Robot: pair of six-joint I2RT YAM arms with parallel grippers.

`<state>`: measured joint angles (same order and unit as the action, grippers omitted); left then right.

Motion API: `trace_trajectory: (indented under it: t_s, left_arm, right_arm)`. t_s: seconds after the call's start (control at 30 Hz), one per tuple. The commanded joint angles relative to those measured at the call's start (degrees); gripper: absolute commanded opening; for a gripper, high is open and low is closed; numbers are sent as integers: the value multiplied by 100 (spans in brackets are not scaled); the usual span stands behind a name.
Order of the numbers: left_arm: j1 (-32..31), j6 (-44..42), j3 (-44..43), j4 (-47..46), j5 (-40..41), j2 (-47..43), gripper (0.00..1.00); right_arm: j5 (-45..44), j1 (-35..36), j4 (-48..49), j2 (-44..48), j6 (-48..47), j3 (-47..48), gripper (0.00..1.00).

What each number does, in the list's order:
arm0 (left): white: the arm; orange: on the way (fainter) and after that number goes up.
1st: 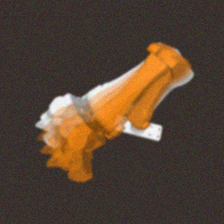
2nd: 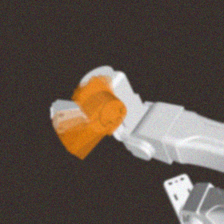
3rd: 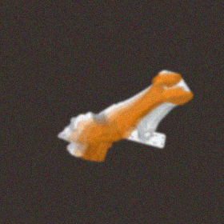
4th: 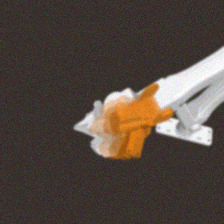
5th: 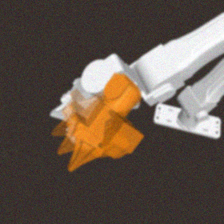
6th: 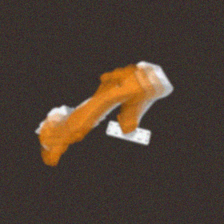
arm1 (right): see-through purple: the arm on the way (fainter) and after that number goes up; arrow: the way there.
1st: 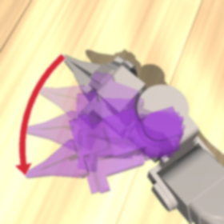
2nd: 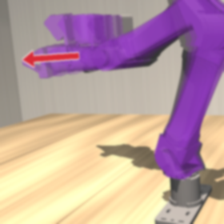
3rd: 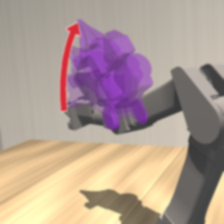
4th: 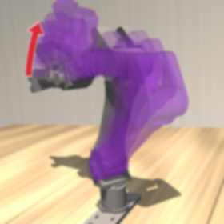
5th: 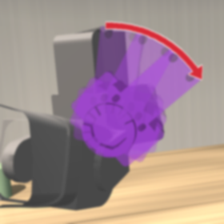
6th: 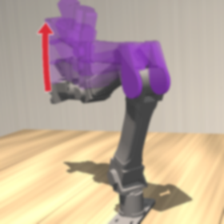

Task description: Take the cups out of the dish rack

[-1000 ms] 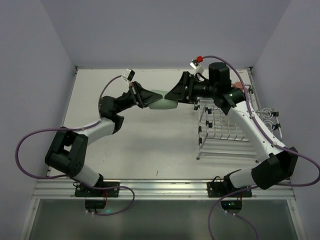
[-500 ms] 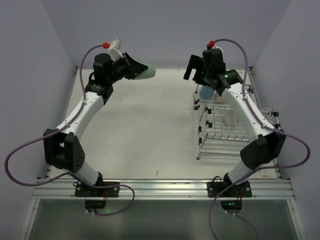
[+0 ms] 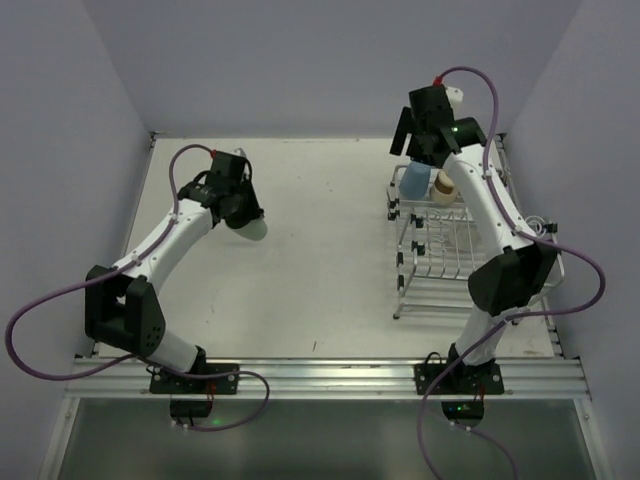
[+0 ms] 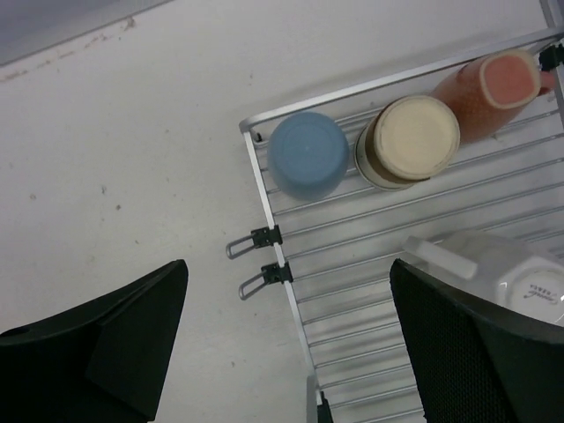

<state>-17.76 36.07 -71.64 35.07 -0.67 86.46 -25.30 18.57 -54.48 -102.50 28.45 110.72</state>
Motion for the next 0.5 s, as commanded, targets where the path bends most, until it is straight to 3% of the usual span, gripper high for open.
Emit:
trace_trajectory:
  t_s: [0.0,0.17,0.47]
  left_arm:
    - [-26,-241,159,385,497,-42,0]
    - [-26,-355,123,738,594,345,0]
    - [-26,-479,650,405,480,372,0]
  right_arm:
    - [199,-414,-482,-410,38,976,99]
    - [578,-793,-1074,-1359,12,2260,99]
    - [509,-793,-898,-1949,-199,2253,99]
